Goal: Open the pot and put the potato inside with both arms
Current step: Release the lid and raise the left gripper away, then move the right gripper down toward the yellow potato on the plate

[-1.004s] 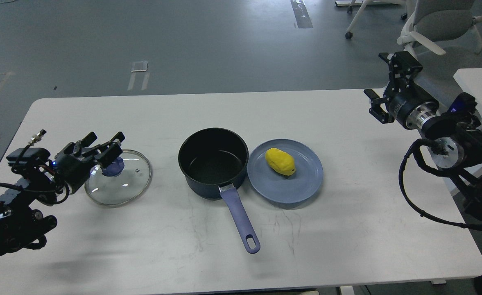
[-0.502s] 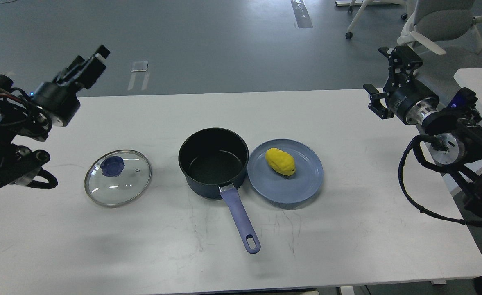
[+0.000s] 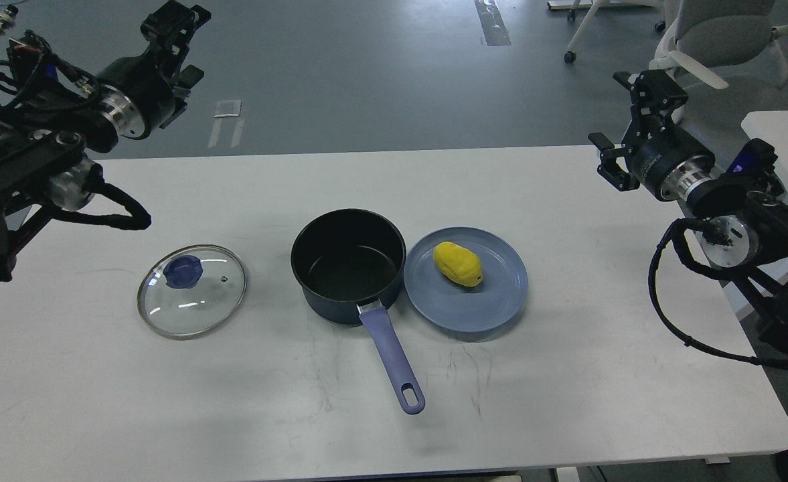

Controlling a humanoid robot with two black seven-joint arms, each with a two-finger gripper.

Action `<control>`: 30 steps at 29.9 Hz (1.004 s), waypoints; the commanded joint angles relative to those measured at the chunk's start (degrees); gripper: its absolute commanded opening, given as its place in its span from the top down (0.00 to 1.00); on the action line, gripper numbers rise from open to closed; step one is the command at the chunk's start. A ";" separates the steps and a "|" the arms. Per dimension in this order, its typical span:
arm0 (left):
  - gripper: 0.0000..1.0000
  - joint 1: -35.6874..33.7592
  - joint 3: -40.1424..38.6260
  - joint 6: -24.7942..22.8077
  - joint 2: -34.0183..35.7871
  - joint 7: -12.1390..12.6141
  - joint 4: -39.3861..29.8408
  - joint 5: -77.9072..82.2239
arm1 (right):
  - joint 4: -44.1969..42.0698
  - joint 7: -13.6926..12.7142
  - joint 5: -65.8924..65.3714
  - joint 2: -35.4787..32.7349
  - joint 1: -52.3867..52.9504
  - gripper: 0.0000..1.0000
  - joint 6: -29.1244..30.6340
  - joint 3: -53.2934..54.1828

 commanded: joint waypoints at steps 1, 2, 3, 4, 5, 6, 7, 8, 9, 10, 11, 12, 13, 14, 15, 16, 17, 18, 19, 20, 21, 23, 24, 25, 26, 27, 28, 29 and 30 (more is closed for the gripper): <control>0.02 1.42 -4.53 -7.05 -1.26 2.98 -0.11 -10.77 | 0.55 0.00 -0.11 -0.07 0.26 0.00 0.16 -0.08; 0.02 1.86 -4.62 -8.37 -1.43 3.42 -0.37 -12.44 | 0.72 0.00 -0.19 -0.16 0.35 0.00 0.16 -0.08; 0.02 2.56 -4.88 -11.16 -1.61 4.03 -0.72 -15.32 | 1.16 0.00 -0.72 -0.25 0.44 0.00 0.16 -0.08; 0.02 3.00 -4.97 -12.76 -1.70 4.12 -0.90 -16.92 | 1.34 0.00 -0.81 -0.25 0.44 0.00 0.25 -0.08; 0.02 4.49 -5.32 -15.73 -2.05 4.30 -1.77 -19.63 | 1.86 0.00 -1.07 -0.42 0.44 0.00 0.25 -0.08; 0.02 6.50 -6.02 -17.59 -2.75 4.39 -3.00 -21.57 | 2.74 0.00 -1.07 -0.60 0.44 0.00 0.34 -0.17; 0.02 7.48 -6.64 -18.39 -2.93 4.39 -3.62 -22.03 | 3.27 0.00 -1.07 -0.86 0.44 0.00 0.34 -0.08; 0.02 8.45 -7.34 -18.92 -3.28 4.39 -4.14 -22.12 | 3.97 0.00 -1.07 -1.04 0.44 0.00 0.43 -0.17; 0.02 10.11 -9.00 -19.36 -3.98 4.39 -4.67 -22.12 | 5.37 0.00 -1.07 -1.30 0.44 0.00 0.60 -0.17; 0.02 10.91 -9.89 -19.37 -4.59 4.30 -4.68 -22.12 | 6.08 0.00 -1.07 -1.39 0.35 0.00 0.60 -0.17; 0.02 12.40 -11.81 -19.37 -5.90 4.30 -4.68 -22.12 | 7.13 0.09 -1.07 -1.48 0.26 0.00 0.69 -0.17; 0.02 13.72 -13.14 -19.37 -6.70 4.39 -4.50 -22.21 | 7.58 0.26 -1.07 -1.39 0.18 0.00 0.86 -0.17; 0.02 14.25 -13.67 -19.45 -7.06 4.39 -4.50 -22.21 | 7.58 0.44 -1.07 -1.30 0.17 0.00 0.95 -0.17; 0.02 15.04 -14.37 -19.54 -7.23 4.39 -4.50 -22.21 | 7.58 0.44 -0.90 -0.69 0.26 0.00 0.95 -0.17; 0.02 15.05 -14.38 -19.54 -7.23 4.39 -4.50 -22.21 | 7.58 0.44 -0.90 -0.69 0.26 0.00 0.95 -0.17; 0.02 15.75 -14.55 -19.54 -7.41 4.39 -4.50 -22.12 | 7.84 0.44 -0.72 -0.43 0.44 0.00 1.04 -0.08; 0.02 16.27 -14.55 -19.54 -7.41 4.39 -4.68 -22.12 | 8.80 0.44 -0.46 0.10 0.70 0.00 1.22 -0.08; 0.02 16.54 -14.64 -19.54 -7.41 4.47 -4.85 -22.21 | 9.51 0.44 -0.11 0.37 0.88 0.00 1.48 -0.08; 0.02 17.07 -14.73 -19.54 -7.24 4.56 -5.38 -22.21 | 10.47 0.35 -0.11 0.37 1.14 0.00 2.00 -0.17; 0.02 17.51 -14.82 -19.54 -7.15 4.91 -6.25 -22.29 | 10.66 0.35 -0.19 0.02 1.49 0.00 2.36 -0.17; 0.02 17.51 -14.82 -19.54 -7.15 4.91 -6.26 -22.30 | 10.66 0.35 -0.19 0.02 1.49 0.00 2.36 -0.17; 0.02 17.86 -15.78 -19.54 -7.15 5.35 -7.22 -22.30 | 10.66 0.44 -1.60 -0.60 2.54 0.00 2.62 -2.26; 0.02 18.12 -15.96 -19.54 -7.15 5.35 -7.23 -22.30 | 10.83 0.61 -2.73 -1.21 3.07 0.00 2.54 -3.41; 0.02 18.13 -16.05 -19.54 -7.06 5.35 -7.23 -22.30 | 10.92 1.22 -6.66 -2.87 4.21 0.00 1.75 -4.81; 0.02 18.21 -16.22 -19.54 -6.97 5.35 -7.23 -22.30 | 11.01 2.36 -12.61 -4.62 5.17 0.00 1.22 -5.35; 0.02 18.21 -16.22 -19.54 -6.97 5.35 -7.23 -22.30 | 11.01 2.37 -12.67 -4.64 5.18 0.00 1.22 -5.36; 0.02 18.21 -16.31 -19.63 -6.71 5.27 -7.23 -22.12 | 11.01 3.85 -20.16 -6.12 5.79 0.00 0.26 -5.62; 0.02 18.21 -16.23 -19.63 -6.53 5.27 -7.23 -21.95 | 11.18 4.65 -27.45 -7.44 5.97 0.01 -0.18 -5.71; 0.02 18.30 -16.22 -19.63 -6.27 5.27 -7.23 -21.86 | 11.27 4.83 -30.83 -8.24 6.06 0.02 -0.19 -5.79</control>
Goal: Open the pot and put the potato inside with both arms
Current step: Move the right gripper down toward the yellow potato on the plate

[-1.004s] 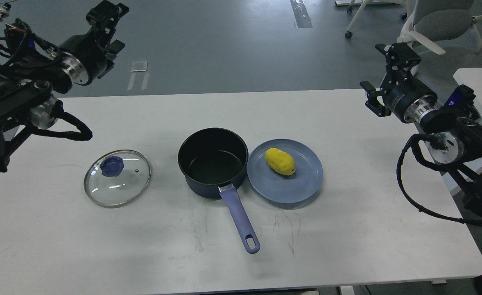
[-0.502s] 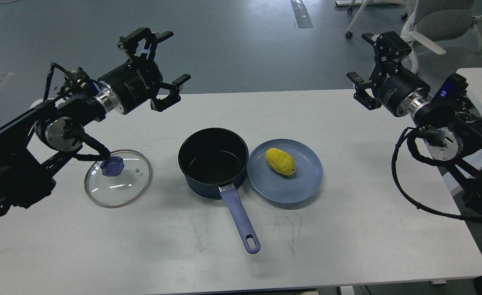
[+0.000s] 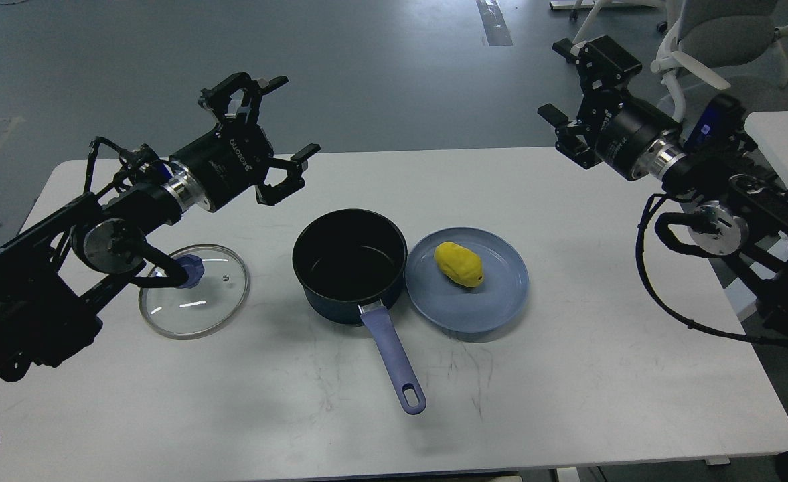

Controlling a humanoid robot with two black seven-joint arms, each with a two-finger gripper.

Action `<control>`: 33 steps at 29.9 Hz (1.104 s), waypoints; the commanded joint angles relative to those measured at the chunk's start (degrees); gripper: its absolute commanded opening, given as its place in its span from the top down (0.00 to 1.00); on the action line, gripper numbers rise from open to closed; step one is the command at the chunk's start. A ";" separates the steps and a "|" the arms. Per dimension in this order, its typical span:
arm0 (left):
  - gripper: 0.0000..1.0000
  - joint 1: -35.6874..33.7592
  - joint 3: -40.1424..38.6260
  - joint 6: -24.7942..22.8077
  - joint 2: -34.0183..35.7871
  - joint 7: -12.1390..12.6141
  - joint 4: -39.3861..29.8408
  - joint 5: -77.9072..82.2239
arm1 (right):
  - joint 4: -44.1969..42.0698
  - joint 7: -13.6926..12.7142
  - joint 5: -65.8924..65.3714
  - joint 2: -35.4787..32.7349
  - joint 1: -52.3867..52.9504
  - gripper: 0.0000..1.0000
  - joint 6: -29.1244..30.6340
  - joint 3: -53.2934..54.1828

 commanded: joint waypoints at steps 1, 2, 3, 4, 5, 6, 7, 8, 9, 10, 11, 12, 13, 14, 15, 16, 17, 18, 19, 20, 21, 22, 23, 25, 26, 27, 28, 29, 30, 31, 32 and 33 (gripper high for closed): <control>0.02 0.22 -0.04 -0.04 0.85 -0.06 0.02 0.39 | 0.93 1.82 -19.46 -4.56 0.86 0.02 -0.95 -1.02; 0.02 0.74 -0.04 -0.22 1.11 -0.06 0.02 0.48 | 1.98 2.70 -24.30 -6.76 0.95 0.02 -0.95 -1.64; 0.02 0.75 -0.04 -0.22 1.11 -0.06 0.02 0.48 | 1.99 2.70 -24.35 -6.78 0.95 0.02 -0.95 -1.64; 0.02 0.84 -0.04 -0.48 1.29 -0.06 0.02 0.48 | 3.21 4.01 -28.36 -8.69 0.95 0.02 -0.95 -2.60; 0.02 0.84 -0.04 -0.57 1.29 -0.06 0.02 0.56 | 3.66 4.55 -30.05 -9.41 0.86 0.02 -0.95 -3.22; 0.02 0.84 -0.04 -0.66 1.38 -0.06 0.02 0.65 | 4.18 5.33 -33.46 -10.72 0.78 0.02 -1.03 -4.71; 0.02 0.84 -0.04 -0.66 1.38 -0.06 0.02 0.65 | 4.71 5.78 -36.97 -11.87 0.52 0.02 -1.47 -6.20; 0.02 0.84 0.05 -0.66 1.38 -0.06 0.02 0.65 | 4.72 5.96 -38.75 -12.40 0.43 0.02 -1.56 -6.74; 0.02 0.84 0.05 -0.66 1.38 -0.06 0.02 0.65 | 4.72 6.65 -41.99 -13.45 0.16 0.02 -2.08 -7.87; 0.02 0.84 0.05 -0.57 1.38 -0.06 0.02 0.65 | 4.63 7.01 -43.24 -13.72 -0.10 0.02 -2.70 -8.49; 0.02 0.84 0.14 -0.57 1.38 -0.06 0.02 0.74 | 4.63 7.36 -44.12 -13.81 -0.28 0.02 -3.31 -9.11; 0.02 0.92 0.23 -0.57 1.29 -0.14 0.02 0.74 | 4.45 7.71 -44.74 -13.90 -0.63 0.02 -4.71 -10.86; 0.02 1.01 0.40 -0.48 1.20 -0.23 -0.07 0.74 | 4.10 7.80 -45.53 -13.90 -0.72 0.02 -6.12 -12.96; 0.02 1.01 0.58 -0.48 1.20 -0.23 0.02 0.74 | 4.01 7.80 -45.62 -13.90 -0.72 0.02 -6.83 -14.11; 0.02 1.01 0.67 -0.48 1.12 -0.23 -0.07 1.09 | 4.01 7.72 -45.62 -13.90 -0.72 0.02 -8.05 -16.13; 0.02 1.01 0.67 -0.48 1.11 -0.23 -0.07 1.53 | 3.93 7.71 -45.71 -13.90 -0.72 0.02 -8.59 -17.02; 0.02 1.01 0.67 -0.48 1.11 -0.32 -0.07 2.05 | 3.84 7.71 -45.71 -13.81 -0.80 0.02 -9.03 -17.72; 0.02 1.01 0.58 -0.48 1.11 -0.41 -0.16 2.93 | 3.75 7.71 -45.71 -13.81 -0.81 0.02 -9.90 -19.03; 0.02 1.01 0.41 -0.48 1.11 -0.58 -0.51 3.29 | 3.66 7.71 -45.71 -13.55 -0.98 0.02 -10.61 -20.18; 0.02 1.01 0.32 -0.48 1.11 -0.58 -0.77 3.38 | 3.49 7.71 -45.71 -13.37 -1.07 0.02 -10.87 -20.62; 0.02 1.19 0.23 -0.48 1.20 -0.58 -1.56 3.38 | 2.70 7.71 -45.71 -13.02 -1.42 0.02 -11.22 -21.50; 0.02 1.36 0.14 -0.48 1.29 -0.67 -2.09 3.38 | 2.09 7.71 -45.80 -12.24 -1.77 0.02 -11.40 -22.12; 0.02 1.36 0.14 -0.48 1.29 -0.67 -2.09 3.38 | 2.08 7.71 -45.80 -12.23 -1.77 0.02 -11.40 -22.12; 0.02 1.71 0.05 -0.39 1.38 -0.76 -2.27 3.47 | 1.47 7.71 -46.50 -10.30 -2.21 0.02 -11.58 -22.91; 0.02 1.80 -0.04 -0.39 1.38 -0.76 -2.27 3.55 | 0.59 7.71 -47.28 -8.90 -2.21 0.02 -11.67 -23.35; 0.02 1.80 -0.12 -0.39 1.38 -0.85 -2.27 3.55 | -0.37 7.71 -48.08 -7.50 -2.21 0.02 -11.67 -23.61; 0.02 1.89 -0.12 -0.39 1.38 -1.02 -2.35 3.55 | -0.90 7.80 -48.34 -6.87 -2.21 0.02 -11.67 -23.79; 0.02 1.98 -0.12 -0.31 1.46 -1.02 -2.62 3.55 | -2.21 7.98 -48.87 -5.82 -2.13 0.02 -11.67 -23.97; 0.02 2.07 -0.12 -0.31 1.55 -1.02 -2.71 3.64 | -2.84 8.15 -49.40 -5.38 -2.04 0.02 -11.67 -24.23; 0.02 2.07 -0.12 -0.22 1.73 -1.02 -2.97 3.64 | -3.36 8.42 -50.27 -4.76 -1.78 0.02 -11.67 -24.84; 0.02 2.07 -0.12 -0.13 2.08 -1.11 -3.49 3.90 | -4.41 9.20 -52.19 -3.10 -1.34 0.02 -11.67 -26.07; 0.02 2.07 -0.12 -0.13 2.17 -1.20 -3.85 4.43 | -5.64 9.90 -53.87 -1.35 -0.29 0.02 -11.67 -27.12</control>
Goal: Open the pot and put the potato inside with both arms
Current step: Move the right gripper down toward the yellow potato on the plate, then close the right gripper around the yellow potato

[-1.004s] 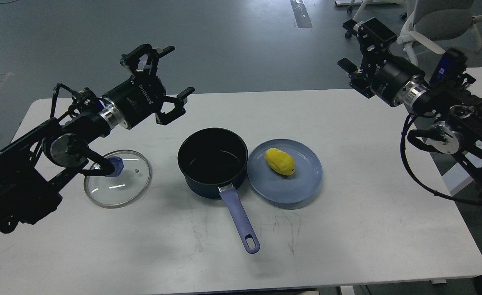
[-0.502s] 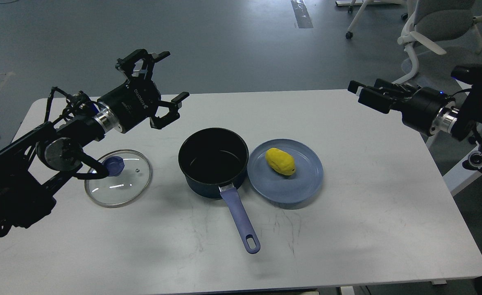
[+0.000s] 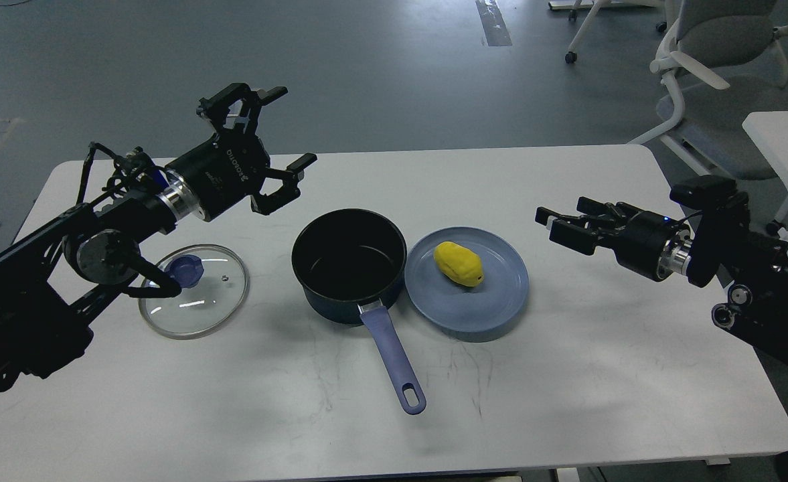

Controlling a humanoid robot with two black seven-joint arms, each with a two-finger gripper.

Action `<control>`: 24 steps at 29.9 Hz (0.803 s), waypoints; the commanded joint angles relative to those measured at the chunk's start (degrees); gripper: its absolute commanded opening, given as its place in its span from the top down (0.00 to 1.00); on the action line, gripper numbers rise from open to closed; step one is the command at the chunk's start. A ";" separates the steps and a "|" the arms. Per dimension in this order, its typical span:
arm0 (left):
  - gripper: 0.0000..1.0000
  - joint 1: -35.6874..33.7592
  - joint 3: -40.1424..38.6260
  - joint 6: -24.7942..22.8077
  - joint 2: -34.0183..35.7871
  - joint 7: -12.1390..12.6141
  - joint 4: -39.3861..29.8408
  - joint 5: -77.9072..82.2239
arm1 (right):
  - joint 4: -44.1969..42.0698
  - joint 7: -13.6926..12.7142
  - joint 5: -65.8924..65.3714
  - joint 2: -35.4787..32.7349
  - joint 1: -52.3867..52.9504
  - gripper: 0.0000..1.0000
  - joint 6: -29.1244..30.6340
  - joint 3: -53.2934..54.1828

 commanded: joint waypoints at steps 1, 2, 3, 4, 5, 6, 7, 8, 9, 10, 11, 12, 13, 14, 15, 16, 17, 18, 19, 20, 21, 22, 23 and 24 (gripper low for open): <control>0.02 0.04 0.00 0.11 0.44 -0.35 -0.92 0.83 | -3.42 1.80 -4.46 4.28 2.20 0.02 0.02 -3.04; 0.02 0.04 0.00 0.11 0.44 -0.70 -0.92 0.83 | -5.17 2.24 -5.08 5.07 3.26 0.02 0.02 -4.26; 0.02 0.04 0.00 0.20 0.44 -0.87 -0.92 0.83 | -5.88 2.42 -5.17 5.43 3.70 0.02 0.02 -4.97; 0.02 0.04 0.00 0.20 0.44 -0.96 -0.92 0.83 | -6.50 2.68 -5.17 5.78 4.05 0.02 -0.16 -5.67; 0.02 0.04 -0.09 0.20 0.44 -0.96 -0.92 0.83 | -7.11 3.73 -5.26 6.83 4.84 0.03 -0.42 -6.72; 0.02 0.04 -0.09 0.20 0.44 -0.96 -0.92 0.83 | -7.38 4.96 -5.44 7.53 5.37 0.03 -0.94 -7.43; 0.02 0.04 -0.09 0.20 0.53 -0.96 -0.92 0.83 | -7.56 5.40 -5.52 7.89 5.55 0.03 -1.12 -7.79; 0.02 0.12 -0.09 0.20 0.53 -0.96 -0.92 0.83 | -8.08 5.67 -6.31 8.33 5.72 0.03 -1.30 -8.49; 0.02 0.04 -0.09 0.20 0.61 -0.96 -0.92 0.83 | -8.61 5.67 -7.01 8.59 5.81 0.03 -1.30 -8.75; 0.02 0.12 -0.09 0.20 0.61 -1.05 -0.92 0.83 | -9.13 5.76 -7.63 8.94 5.99 0.03 -1.39 -9.02; 0.02 0.30 -0.09 0.20 0.88 -1.05 -0.92 0.83 | -10.18 6.19 -8.77 9.73 6.25 0.03 -1.56 -9.28; 0.02 0.39 -0.09 0.20 0.88 -1.05 -0.92 0.83 | -10.72 6.63 -9.13 10.08 6.34 0.03 -1.74 -9.37; 0.02 0.39 -0.18 0.20 0.88 -1.05 -0.92 0.83 | -11.24 7.25 -9.22 10.78 6.25 0.03 -1.74 -9.46; 0.02 0.39 -0.53 0.20 0.88 -1.05 -0.92 0.83 | -11.60 7.43 -9.22 11.40 6.25 0.03 -1.74 -9.46; 0.02 0.47 -0.53 0.28 0.88 -1.05 -0.92 0.83 | -11.86 7.43 -9.22 11.75 6.25 0.03 -1.74 -9.46; 0.02 0.47 -0.53 0.28 0.88 -1.05 -0.92 0.83 | -12.30 7.43 -9.22 12.11 6.25 0.03 -1.74 -9.55; 0.02 0.56 -0.53 0.28 0.88 -1.05 -0.92 0.83 | -13.26 7.52 -9.22 12.89 6.34 0.03 -1.74 -10.07; 0.02 0.65 -0.53 0.28 0.88 -1.05 -0.92 0.83 | -13.79 7.52 -9.22 13.42 6.34 0.03 -1.74 -10.51; 0.02 0.74 -0.62 0.28 0.97 -1.05 -1.01 0.83 | -14.67 7.60 -9.22 14.47 6.43 0.03 -1.74 -11.12; 0.02 0.74 -0.71 0.28 1.05 -1.05 -1.01 0.83 | -15.37 7.52 -9.22 15.44 6.69 0.03 -1.74 -11.39; 0.02 0.74 -0.88 0.28 1.05 -1.05 -1.01 0.83 | -15.73 7.60 -9.22 15.88 6.87 0.03 -1.74 -11.39; 0.02 0.74 -0.88 0.28 1.14 -1.05 -1.01 0.83 | -16.17 7.52 -9.13 16.32 6.87 0.03 -1.74 -11.39; 0.02 0.83 -0.88 0.28 1.23 -1.05 -1.01 0.83 | -16.95 7.52 -9.13 17.20 6.96 0.03 -1.74 -11.39; 0.02 0.91 -0.88 0.28 1.23 -1.05 -1.01 0.83 | -17.31 7.60 -9.22 17.64 6.96 0.03 -1.74 -11.48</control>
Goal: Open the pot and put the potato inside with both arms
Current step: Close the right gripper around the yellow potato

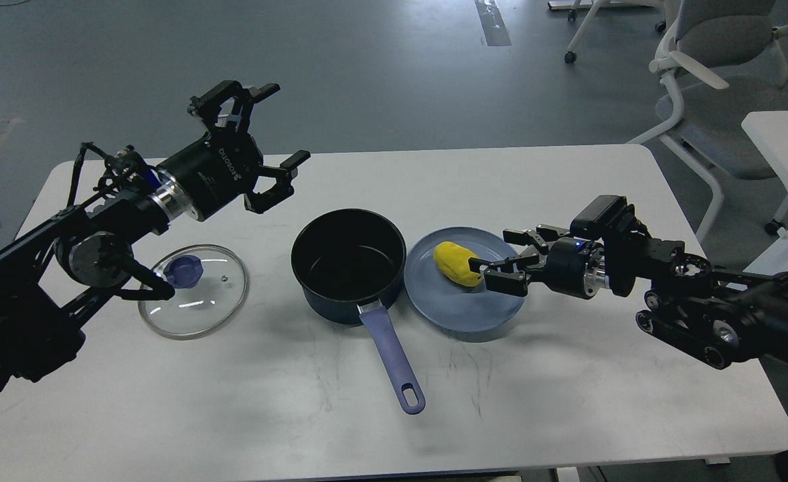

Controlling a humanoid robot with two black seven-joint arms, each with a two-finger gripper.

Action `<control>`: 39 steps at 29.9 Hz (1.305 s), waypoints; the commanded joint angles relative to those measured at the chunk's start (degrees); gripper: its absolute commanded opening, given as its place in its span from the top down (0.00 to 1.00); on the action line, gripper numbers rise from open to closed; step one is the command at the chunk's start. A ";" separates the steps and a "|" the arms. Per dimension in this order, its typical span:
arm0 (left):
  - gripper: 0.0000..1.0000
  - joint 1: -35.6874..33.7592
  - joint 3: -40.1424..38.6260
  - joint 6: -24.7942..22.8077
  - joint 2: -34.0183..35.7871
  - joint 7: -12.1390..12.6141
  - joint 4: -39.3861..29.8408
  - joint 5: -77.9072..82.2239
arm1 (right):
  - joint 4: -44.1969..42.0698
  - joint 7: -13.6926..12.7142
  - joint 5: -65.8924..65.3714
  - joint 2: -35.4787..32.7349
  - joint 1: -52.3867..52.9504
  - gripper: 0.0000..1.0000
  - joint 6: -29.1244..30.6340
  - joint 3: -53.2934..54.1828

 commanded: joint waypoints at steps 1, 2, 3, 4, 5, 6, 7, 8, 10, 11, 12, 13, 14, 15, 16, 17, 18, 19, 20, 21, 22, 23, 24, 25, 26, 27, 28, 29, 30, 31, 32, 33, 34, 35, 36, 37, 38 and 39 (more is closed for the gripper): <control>0.02 0.26 -0.02 -0.09 0.20 0.01 -0.02 0.00 | -2.09 -0.04 0.00 2.31 0.15 0.03 0.01 -0.19; 0.02 0.35 -0.10 -0.01 0.29 0.01 -0.02 0.00 | -2.54 -0.04 0.00 2.75 0.15 0.03 0.01 -0.27; 0.02 0.35 -0.02 0.00 0.38 0.01 -0.02 0.00 | -2.71 -0.04 0.00 2.84 0.06 0.03 0.01 -0.28; 0.02 0.35 -0.10 0.00 0.38 0.01 -0.02 0.00 | -2.89 -0.04 0.00 3.02 0.06 0.03 0.01 -0.28; 0.02 0.35 -0.10 0.00 0.38 0.01 -0.02 0.00 | -2.98 -0.04 0.00 3.02 0.06 0.03 0.01 -0.28; 0.02 0.35 -0.10 0.00 0.38 0.01 -0.02 0.00 | -2.98 -0.04 0.00 3.02 0.06 0.03 0.01 -0.36; 0.02 0.35 -0.10 -0.09 0.47 0.01 -0.02 0.00 | -2.98 -0.04 0.00 3.11 0.15 0.03 0.01 -0.54; 0.02 0.35 -0.02 -0.09 0.47 0.01 -0.19 0.00 | -3.15 -0.04 0.00 3.19 0.15 0.03 0.01 -0.54; 0.02 0.35 -0.02 -0.09 0.47 0.01 -0.20 0.00 | -3.68 -0.04 0.00 3.54 0.15 0.03 0.01 -0.54; 0.02 0.35 -0.02 -0.09 0.47 0.10 -0.20 0.00 | -3.94 -0.04 0.09 3.63 0.06 0.03 0.01 -0.63; 0.02 0.35 -0.02 -0.09 0.38 0.01 -0.20 0.00 | -4.12 -0.04 0.00 3.90 0.06 0.03 0.01 -0.63; 0.02 0.35 -0.02 -0.09 0.38 0.01 -0.20 0.00 | -4.47 -0.04 0.00 4.42 0.06 0.03 0.01 -0.63; 0.02 0.35 -0.02 -0.09 0.38 0.01 -0.20 0.00 | -4.82 -0.04 0.00 4.77 0.06 0.03 0.01 -0.63; 0.02 0.35 -0.02 -0.09 0.38 0.01 -0.20 0.00 | -5.00 -0.04 0.00 4.95 0.06 0.03 0.01 -0.71; 0.02 0.35 -0.02 -0.09 0.38 0.01 -0.20 0.00 | -5.26 -0.04 0.00 5.56 0.06 0.03 0.01 -1.06; 0.02 0.35 -0.02 -0.09 0.47 0.01 -0.20 0.00 | -5.35 -0.04 0.00 5.83 0.06 0.03 0.01 -1.33; 0.02 0.43 -0.10 -0.09 0.47 0.01 -0.20 0.00 | -5.53 -0.04 0.00 6.18 0.15 0.03 0.01 -1.59; 0.02 0.43 -0.10 -0.09 0.55 0.01 -0.20 0.00 | -5.88 -0.04 0.00 6.71 0.24 0.03 0.01 -1.94; 0.02 0.43 -0.10 -0.09 0.64 0.01 -0.20 0.00 | -6.14 -0.04 0.09 6.97 0.24 0.03 0.01 -2.12; 0.02 0.43 -0.10 -0.09 0.64 0.01 -0.20 0.00 | -6.67 -0.04 0.00 7.50 0.41 0.03 0.01 -2.21; 0.02 0.52 -0.10 -0.09 0.64 0.01 -0.20 0.00 | -7.37 -0.04 0.09 8.02 0.50 0.03 0.01 -2.30; 0.02 0.52 -0.10 -0.09 0.64 -0.08 -0.20 0.00 | -7.81 -0.04 0.09 8.29 0.59 0.03 0.01 -2.30; 0.02 0.78 -0.10 -0.09 0.64 0.01 -0.20 0.00 | -8.77 -0.04 0.09 8.81 0.59 0.04 -0.08 -2.30; 0.02 0.79 -0.10 -0.09 0.64 -0.08 -0.20 0.00 | -9.21 -0.04 0.09 9.17 0.59 0.05 -0.08 -2.38; 0.02 0.79 -0.10 -0.09 0.64 -0.08 -0.20 0.00 | -9.65 -0.04 0.00 9.52 0.50 0.05 -0.26 -2.38; 0.02 0.79 -0.10 -0.09 0.64 -0.25 -0.20 0.00 | -10.27 -0.04 0.09 10.13 0.50 0.05 -0.61 -2.38; 0.02 0.79 -0.10 -0.09 0.64 -0.43 -0.20 0.00 | -10.53 -0.04 0.00 10.40 0.59 0.06 -0.78 -2.38; 0.02 0.79 -0.02 -0.09 0.55 -0.61 -0.20 0.00 | -11.15 -0.13 0.09 10.84 0.59 0.08 -0.87 -2.38; 0.02 0.79 -0.02 -0.09 0.47 -0.61 -0.20 0.00 | -11.94 -0.13 0.09 11.19 0.59 0.12 -0.87 -2.47; 0.02 0.79 -0.02 -0.09 0.47 -0.69 -0.20 0.00 | -12.29 -0.13 0.00 11.37 0.59 0.15 -0.87 -2.47; 0.02 0.79 -0.02 -0.09 0.38 -0.70 -0.20 0.00 | -12.64 -0.13 0.00 11.54 0.50 0.18 -0.87 -2.56; 0.02 0.79 -0.02 -0.09 0.38 -0.70 -0.20 0.00 | -13.26 -0.13 0.00 11.81 0.41 0.26 -0.87 -2.82; 0.02 0.79 -0.02 -0.09 0.29 -0.78 -0.20 0.00 | -13.61 -0.13 0.09 11.90 0.50 0.30 -0.87 -3.52; 0.02 0.79 -0.02 -0.09 0.29 -0.78 -0.20 0.00 | -14.05 -0.13 0.09 11.98 0.50 0.39 -1.05 -4.75; 0.02 0.79 -0.02 -0.09 0.29 -0.78 -0.20 0.00 | -14.23 -0.30 0.09 11.98 0.59 0.55 -1.31 -5.80; 0.02 0.79 -0.02 -0.09 0.29 -0.78 -0.20 0.00 | -14.23 -0.39 0.09 11.98 0.59 0.61 -1.31 -6.07; 0.02 0.79 -0.02 -0.09 0.29 -0.78 -0.20 0.00 | -14.32 -0.39 0.09 11.98 0.59 0.67 -1.31 -6.16; 0.02 0.87 -0.02 -0.09 0.29 -0.78 -0.20 0.00 | -14.40 -0.39 0.09 11.98 0.68 0.73 -1.31 -6.16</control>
